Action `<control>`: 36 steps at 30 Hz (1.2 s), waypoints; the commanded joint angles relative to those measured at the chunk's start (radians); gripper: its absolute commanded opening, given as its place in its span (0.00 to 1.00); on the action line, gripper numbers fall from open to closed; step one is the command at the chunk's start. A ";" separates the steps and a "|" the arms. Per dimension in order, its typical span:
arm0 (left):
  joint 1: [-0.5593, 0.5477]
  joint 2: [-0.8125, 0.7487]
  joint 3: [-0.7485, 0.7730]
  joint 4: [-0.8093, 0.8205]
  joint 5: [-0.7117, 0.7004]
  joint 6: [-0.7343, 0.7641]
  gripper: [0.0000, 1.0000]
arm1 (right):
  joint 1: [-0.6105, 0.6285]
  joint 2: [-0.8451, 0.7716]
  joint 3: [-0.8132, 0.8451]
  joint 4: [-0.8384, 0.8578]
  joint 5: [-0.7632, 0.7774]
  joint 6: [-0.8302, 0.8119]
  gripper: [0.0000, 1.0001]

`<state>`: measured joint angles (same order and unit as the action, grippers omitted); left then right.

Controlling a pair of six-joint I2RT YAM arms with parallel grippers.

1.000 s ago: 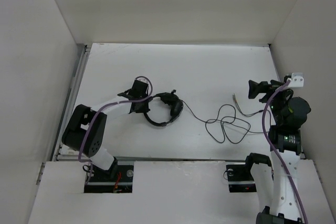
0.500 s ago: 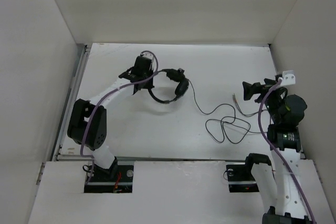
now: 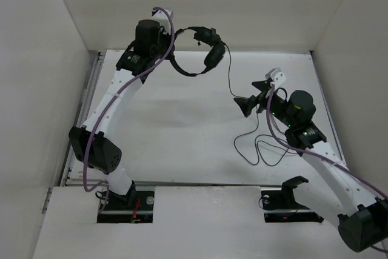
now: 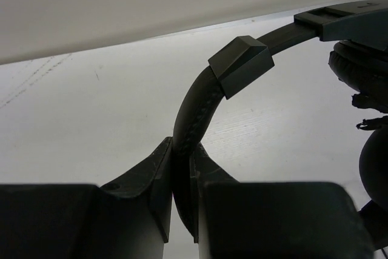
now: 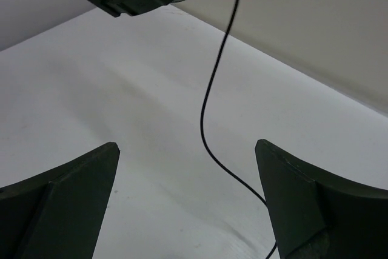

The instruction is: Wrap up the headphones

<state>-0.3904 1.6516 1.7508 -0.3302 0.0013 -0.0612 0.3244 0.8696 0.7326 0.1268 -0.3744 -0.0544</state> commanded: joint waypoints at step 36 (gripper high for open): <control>0.232 -0.131 0.469 -0.107 0.514 -0.316 0.00 | 0.235 0.397 0.025 0.436 -0.078 -0.067 0.82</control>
<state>-0.1814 1.5146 2.1643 -0.5312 0.4622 -0.2806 0.5468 1.2705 0.7666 0.5411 -0.3985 -0.1345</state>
